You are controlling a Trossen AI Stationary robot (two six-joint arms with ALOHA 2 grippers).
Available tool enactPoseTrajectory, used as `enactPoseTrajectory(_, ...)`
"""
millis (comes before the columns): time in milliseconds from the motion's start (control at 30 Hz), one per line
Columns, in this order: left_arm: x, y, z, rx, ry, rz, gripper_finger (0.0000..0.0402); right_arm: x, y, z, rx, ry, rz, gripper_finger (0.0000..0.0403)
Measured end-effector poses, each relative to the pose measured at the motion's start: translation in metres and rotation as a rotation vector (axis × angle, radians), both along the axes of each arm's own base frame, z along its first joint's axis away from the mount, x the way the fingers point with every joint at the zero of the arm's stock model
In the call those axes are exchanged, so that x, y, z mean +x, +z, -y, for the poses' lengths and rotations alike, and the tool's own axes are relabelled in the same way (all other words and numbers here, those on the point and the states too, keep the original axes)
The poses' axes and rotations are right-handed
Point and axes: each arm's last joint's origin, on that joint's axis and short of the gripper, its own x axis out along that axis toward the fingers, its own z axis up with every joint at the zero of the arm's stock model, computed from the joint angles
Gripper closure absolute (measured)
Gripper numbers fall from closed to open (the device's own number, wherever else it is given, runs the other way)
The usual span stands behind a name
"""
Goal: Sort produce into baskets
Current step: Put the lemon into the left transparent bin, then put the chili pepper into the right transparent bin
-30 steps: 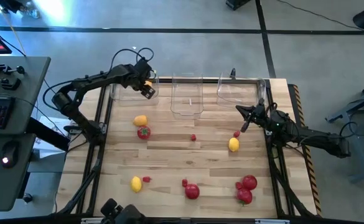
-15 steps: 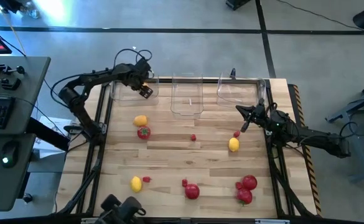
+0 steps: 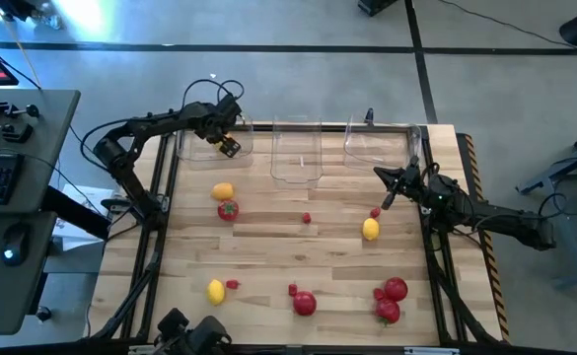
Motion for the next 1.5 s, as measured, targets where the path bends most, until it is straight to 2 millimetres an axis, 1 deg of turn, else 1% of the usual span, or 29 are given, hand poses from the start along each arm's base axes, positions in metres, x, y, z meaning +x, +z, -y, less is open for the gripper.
enactPoseTrajectory(133,-0.002,0.023,0.007,0.065,-0.014,0.055,0.012,0.0,0.0,0.0,0.0,0.0,0.0,0.0403)
enactPoseTrajectory(200,-0.001,0.036,0.014,0.101,-0.043,0.089,0.0127,0.0,0.0,0.0,0.0,0.0,0.0,0.0403)
enactPoseTrajectory(267,0.002,0.05,0.025,0.132,-0.082,0.133,0.0137,0.0,0.0,0.0,0.0,0.0,0.0,0.0403)
enactPoseTrajectory(367,0.009,0.068,0.045,0.143,-0.203,0.201,0.0158,0.0,0.0,0.0,0.0,0.0,0.0,0.0403)
enactPoseTrajectory(433,0.015,0.077,0.063,0.127,-0.325,0.25,0.0176,0.0,0.0,0.0,0.0,0.0,0.0,0.0403)
enactPoseTrajectory(500,0.023,0.086,0.085,0.085,-0.477,0.301,0.0196,0.0,0.0,0.0,0.0,0.0,-0.001,0.0403)
enactPoseTrajectory(600,0.034,0.095,0.123,0.023,-0.692,0.362,0.0227,0.0,0.0,0.0,0.0,0.0,0.0,0.0403)
enactPoseTrajectory(667,0.039,0.098,0.15,-0.018,-0.822,0.368,0.0248,0.0,0.0,0.0,0.0,0.0,0.0,0.0403)
enactPoseTrajectory(767,0.043,0.097,0.191,-0.093,-0.956,0.336,0.0277,0.0,0.0,0.0,0.0,0.0,0.0,0.0403)
enactPoseTrajectory(867,0.046,0.092,0.225,-0.183,-0.973,0.308,0.0302,0.0,0.0,0.0,0.0,0.0,0.0,0.0403)
enactPoseTrajectory(1000,0.048,0.083,0.261,-0.277,-0.934,0.274,0.0329,0.0,0.0,0.0,0.0,0.0,0.0,0.0403)
enactPoseTrajectory(1133,0.05,0.071,0.29,-0.36,-0.943,0.228,0.0346,0.0,0.0,0.0,0.0,0.0,0.0,0.0403)
enactPoseTrajectory(1233,0.053,0.061,0.311,-0.398,-0.966,0.188,0.0347,0.0,0.0,0.0,0.0,0.0,0.0,0.0403)
enactPoseTrajectory(1333,0.056,0.049,0.332,-0.406,-0.996,0.152,0.0338,0.0,0.0,0.0,0.0,0.0,0.0,0.0403)
enactPoseTrajectory(1500,0.064,0.029,0.36,-0.428,-0.99,0.152,0.0299,0.0,0.0,0.0,0.0,0.0,0.0,0.0403)
